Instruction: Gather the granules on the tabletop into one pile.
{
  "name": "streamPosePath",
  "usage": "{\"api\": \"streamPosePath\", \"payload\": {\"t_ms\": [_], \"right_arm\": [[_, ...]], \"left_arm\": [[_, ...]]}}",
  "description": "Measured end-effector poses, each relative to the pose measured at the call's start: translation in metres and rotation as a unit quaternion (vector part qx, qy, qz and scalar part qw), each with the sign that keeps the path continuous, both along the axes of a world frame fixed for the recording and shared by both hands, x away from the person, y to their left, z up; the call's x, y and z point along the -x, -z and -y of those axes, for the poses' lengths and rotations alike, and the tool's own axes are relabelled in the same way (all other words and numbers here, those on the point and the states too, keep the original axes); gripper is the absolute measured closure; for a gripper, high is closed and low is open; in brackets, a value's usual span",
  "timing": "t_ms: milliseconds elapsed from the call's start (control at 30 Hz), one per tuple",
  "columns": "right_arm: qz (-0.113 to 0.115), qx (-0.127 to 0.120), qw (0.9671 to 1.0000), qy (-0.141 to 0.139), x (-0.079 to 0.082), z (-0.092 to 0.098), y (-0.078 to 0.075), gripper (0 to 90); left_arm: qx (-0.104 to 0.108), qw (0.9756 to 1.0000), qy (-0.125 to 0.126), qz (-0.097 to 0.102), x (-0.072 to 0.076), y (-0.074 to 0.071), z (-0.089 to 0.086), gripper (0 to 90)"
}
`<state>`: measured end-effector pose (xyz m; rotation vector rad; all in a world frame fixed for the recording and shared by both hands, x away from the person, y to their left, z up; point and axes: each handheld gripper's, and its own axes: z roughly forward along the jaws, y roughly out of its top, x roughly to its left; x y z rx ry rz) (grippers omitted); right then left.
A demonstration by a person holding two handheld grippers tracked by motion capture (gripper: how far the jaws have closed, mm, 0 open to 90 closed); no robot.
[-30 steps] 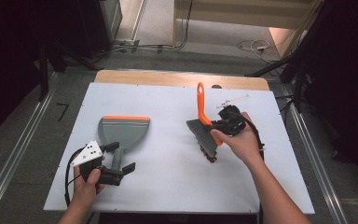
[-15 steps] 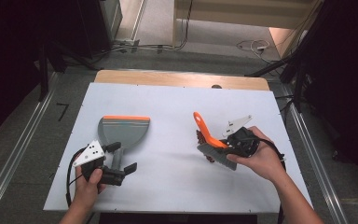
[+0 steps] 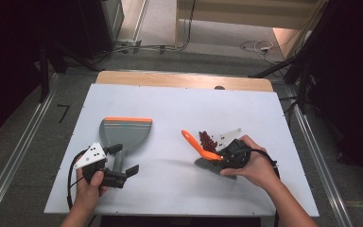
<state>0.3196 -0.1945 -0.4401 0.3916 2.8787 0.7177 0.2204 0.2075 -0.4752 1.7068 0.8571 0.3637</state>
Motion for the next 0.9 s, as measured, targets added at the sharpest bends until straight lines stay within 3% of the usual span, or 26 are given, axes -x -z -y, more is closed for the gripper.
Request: {"api": "streamPosePath", "payload": {"t_ms": [233, 533, 900], "right_arm": [[-0.012, -0.012, 0.9998, -0.01, -0.017, 0.004, 0.003, 67.6], [0.005, -0.009, 0.9993, -0.035, -0.036, 0.002, 0.005, 67.3], [0.018, -0.009, 0.999, -0.039, -0.056, -0.003, 0.004, 67.2]], "left_arm": [[0.001, 1.0, -0.001, -0.001, 0.0, 0.0, -0.001, 0.5], [0.001, 1.0, -0.001, -0.001, 0.0, 0.0, -0.001, 0.5], [-0.003, 1.0, 0.001, -0.002, -0.001, 0.001, 0.0, 0.5]]}}
